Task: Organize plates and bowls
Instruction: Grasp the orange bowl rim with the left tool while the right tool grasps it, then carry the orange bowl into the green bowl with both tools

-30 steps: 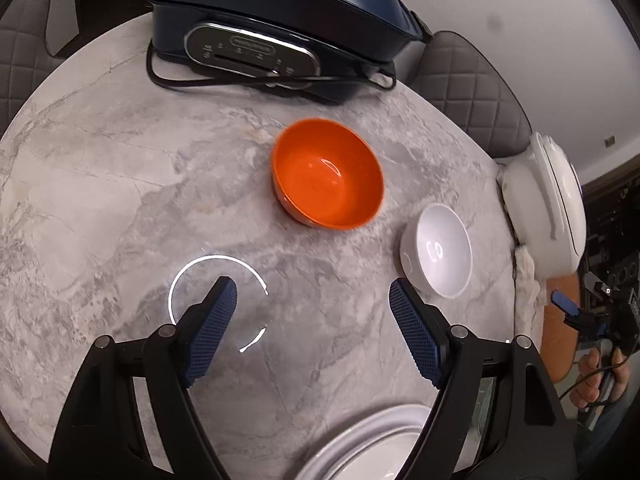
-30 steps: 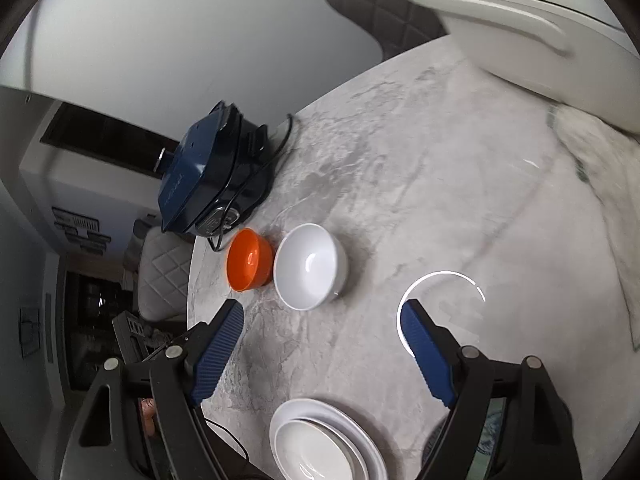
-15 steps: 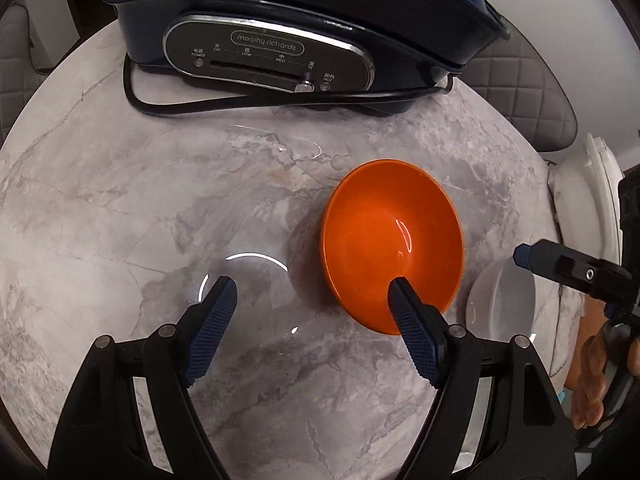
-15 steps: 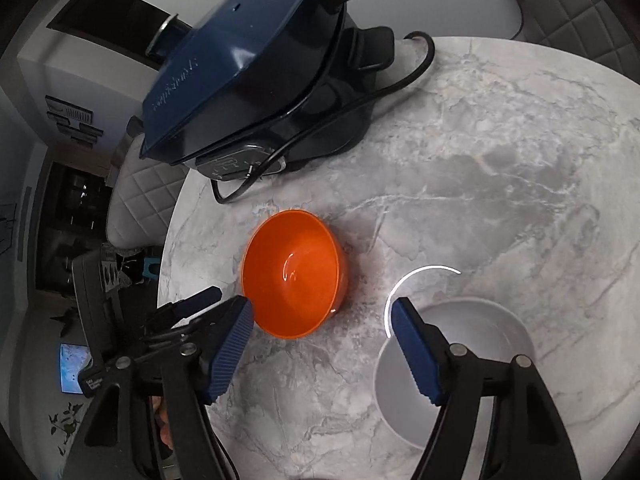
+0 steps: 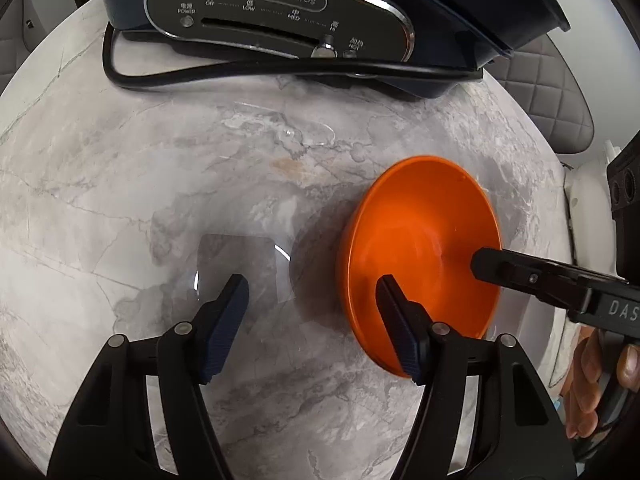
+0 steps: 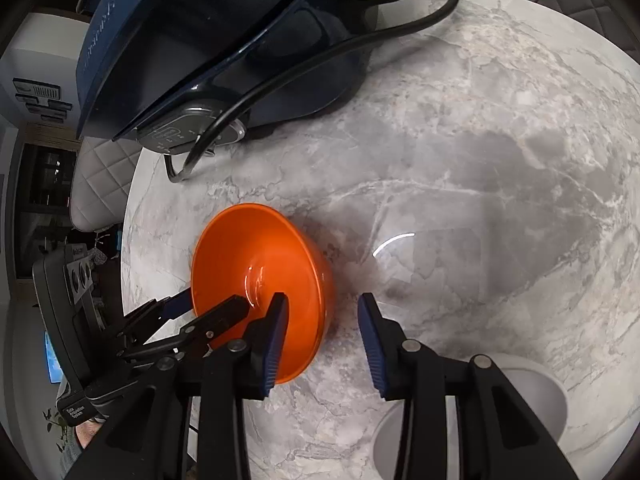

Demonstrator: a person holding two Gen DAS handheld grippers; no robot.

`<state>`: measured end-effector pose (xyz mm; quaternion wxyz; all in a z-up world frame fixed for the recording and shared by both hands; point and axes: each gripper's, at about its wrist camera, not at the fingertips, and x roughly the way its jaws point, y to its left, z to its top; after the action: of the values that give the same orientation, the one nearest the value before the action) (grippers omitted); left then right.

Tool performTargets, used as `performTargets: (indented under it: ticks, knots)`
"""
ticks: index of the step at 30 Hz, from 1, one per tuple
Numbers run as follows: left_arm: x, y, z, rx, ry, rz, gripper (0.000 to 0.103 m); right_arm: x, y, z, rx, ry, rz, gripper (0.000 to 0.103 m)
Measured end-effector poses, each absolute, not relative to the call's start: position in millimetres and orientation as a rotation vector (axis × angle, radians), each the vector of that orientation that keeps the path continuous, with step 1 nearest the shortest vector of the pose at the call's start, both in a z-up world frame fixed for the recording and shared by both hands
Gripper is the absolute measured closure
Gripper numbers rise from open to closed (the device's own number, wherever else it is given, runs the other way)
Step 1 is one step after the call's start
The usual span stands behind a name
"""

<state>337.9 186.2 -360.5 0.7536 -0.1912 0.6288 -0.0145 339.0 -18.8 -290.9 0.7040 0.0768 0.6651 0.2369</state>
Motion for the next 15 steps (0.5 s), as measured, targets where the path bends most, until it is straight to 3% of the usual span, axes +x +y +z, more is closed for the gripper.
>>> performTargets:
  ticks: [4,7,11,15]
  knots:
    - [345,184,-362,-0.443,1.373,-0.054,0.057,342,-17,-294,0.165,1.483,0.52,0.064]
    - [348,183,-362,-0.453,1.369,-0.072,0.058,345,-18,-294,0.166,1.484,0.519,0.065]
    - [350,180,-364,-0.458,1.375,-0.09,0.074,347,-13,-295,0.133,1.474,0.509,0.065]
    - [348,184,-362,-0.458,1.384,-0.098,0.081,348,-13,-295,0.108,1.465,0.504,0.065]
